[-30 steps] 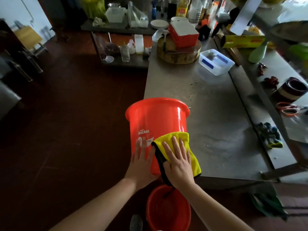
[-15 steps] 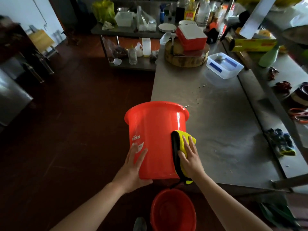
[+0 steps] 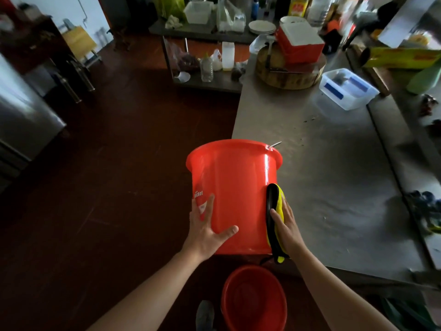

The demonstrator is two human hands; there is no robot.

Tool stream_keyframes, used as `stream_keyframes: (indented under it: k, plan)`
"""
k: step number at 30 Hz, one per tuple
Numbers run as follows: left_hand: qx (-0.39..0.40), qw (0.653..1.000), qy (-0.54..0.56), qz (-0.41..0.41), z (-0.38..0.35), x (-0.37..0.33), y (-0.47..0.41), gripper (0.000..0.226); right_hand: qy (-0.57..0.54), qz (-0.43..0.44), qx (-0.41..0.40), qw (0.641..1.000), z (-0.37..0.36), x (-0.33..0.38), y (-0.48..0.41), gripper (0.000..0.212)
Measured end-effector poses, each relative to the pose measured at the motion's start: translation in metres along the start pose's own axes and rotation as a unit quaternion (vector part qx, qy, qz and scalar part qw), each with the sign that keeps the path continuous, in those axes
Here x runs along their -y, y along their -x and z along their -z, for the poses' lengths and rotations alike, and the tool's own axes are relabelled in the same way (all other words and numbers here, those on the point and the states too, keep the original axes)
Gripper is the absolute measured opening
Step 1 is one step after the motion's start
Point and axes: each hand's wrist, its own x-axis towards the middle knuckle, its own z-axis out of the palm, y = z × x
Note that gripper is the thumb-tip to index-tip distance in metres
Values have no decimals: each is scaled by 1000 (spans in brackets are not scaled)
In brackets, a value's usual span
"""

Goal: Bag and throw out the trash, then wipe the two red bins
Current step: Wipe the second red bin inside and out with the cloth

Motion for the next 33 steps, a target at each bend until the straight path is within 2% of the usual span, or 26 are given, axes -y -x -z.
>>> stream_keyframes:
  k: [3,6,12,16,20,24,27,29,33]
  plan:
    - [-4,1000,-6,3,0,2,-2,117,-23,-2,-12,1000,-1,3,5,69]
    - [2,999,-20,-27,0,2,-4,118,-32,8,-26,999,2,-1,15,66]
    - [75,994,-30,-69,-18,-12,-11,121,-33,-13,-66,997,27,-13,46,61]
    - [84,990,30,-107,-46,-16,-7,121,44,-11,-83,995,60,-2,54,63]
    - [70,985,45,-148,-61,-23,-6,118,203,-45,-96,973,63,18,56,75]
    - [60,975,-26,-213,-58,-21,-2,118,290,-62,-115,948,43,27,62,74]
    - [69,950,-148,-264,-56,-9,5,124,341,-52,-118,931,34,31,64,73]
    - [73,949,-196,-236,-56,-5,8,121,381,-18,-115,917,22,40,60,71]
    - [70,962,-184,-192,-55,1,10,112,416,35,-84,905,-2,69,29,65]
